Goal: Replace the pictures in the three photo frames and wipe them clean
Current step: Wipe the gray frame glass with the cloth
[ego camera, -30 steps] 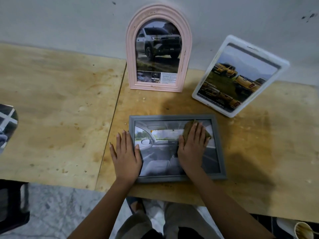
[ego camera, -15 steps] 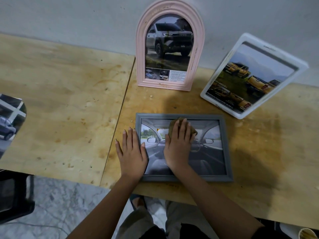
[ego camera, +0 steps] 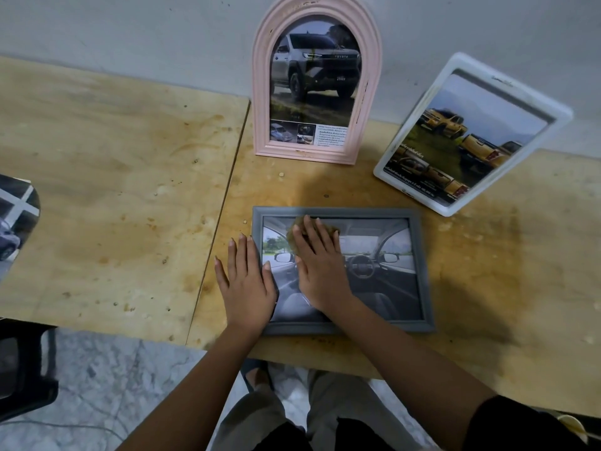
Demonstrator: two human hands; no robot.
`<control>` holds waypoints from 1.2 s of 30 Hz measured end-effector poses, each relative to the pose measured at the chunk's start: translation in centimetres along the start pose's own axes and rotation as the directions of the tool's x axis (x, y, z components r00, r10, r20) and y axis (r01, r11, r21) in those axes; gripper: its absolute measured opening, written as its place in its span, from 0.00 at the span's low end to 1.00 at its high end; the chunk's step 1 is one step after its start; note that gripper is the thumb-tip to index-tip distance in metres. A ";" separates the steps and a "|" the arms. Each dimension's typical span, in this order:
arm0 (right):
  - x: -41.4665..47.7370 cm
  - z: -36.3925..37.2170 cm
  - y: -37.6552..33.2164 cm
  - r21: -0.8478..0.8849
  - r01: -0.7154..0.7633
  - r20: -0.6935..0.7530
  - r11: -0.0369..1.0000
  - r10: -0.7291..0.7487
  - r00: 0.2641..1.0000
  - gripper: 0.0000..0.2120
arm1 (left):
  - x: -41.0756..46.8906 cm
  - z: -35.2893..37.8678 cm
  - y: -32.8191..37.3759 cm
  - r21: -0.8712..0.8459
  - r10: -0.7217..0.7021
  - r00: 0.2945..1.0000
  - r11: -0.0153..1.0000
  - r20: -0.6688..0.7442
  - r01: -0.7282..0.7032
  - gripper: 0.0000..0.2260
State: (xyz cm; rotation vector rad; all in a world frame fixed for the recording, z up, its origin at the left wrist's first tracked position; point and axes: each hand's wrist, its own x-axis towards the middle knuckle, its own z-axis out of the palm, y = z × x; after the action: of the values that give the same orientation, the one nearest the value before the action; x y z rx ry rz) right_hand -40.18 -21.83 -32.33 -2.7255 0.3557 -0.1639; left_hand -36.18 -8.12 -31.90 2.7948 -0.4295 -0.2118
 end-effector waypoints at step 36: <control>-5.5 -4.7 4.8 0.462 0.074 0.217 0.884 -0.194 0.957 0.18 | -0.1 -0.1 0.0 -0.009 0.006 1.000 1.000 0.003 -0.006 0.26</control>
State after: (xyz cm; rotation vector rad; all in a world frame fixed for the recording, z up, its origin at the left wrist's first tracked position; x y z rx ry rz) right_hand -47.26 -26.36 -30.27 -2.2684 0.0393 0.0678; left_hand -36.23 -8.10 -31.80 2.7848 -0.4362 -0.2161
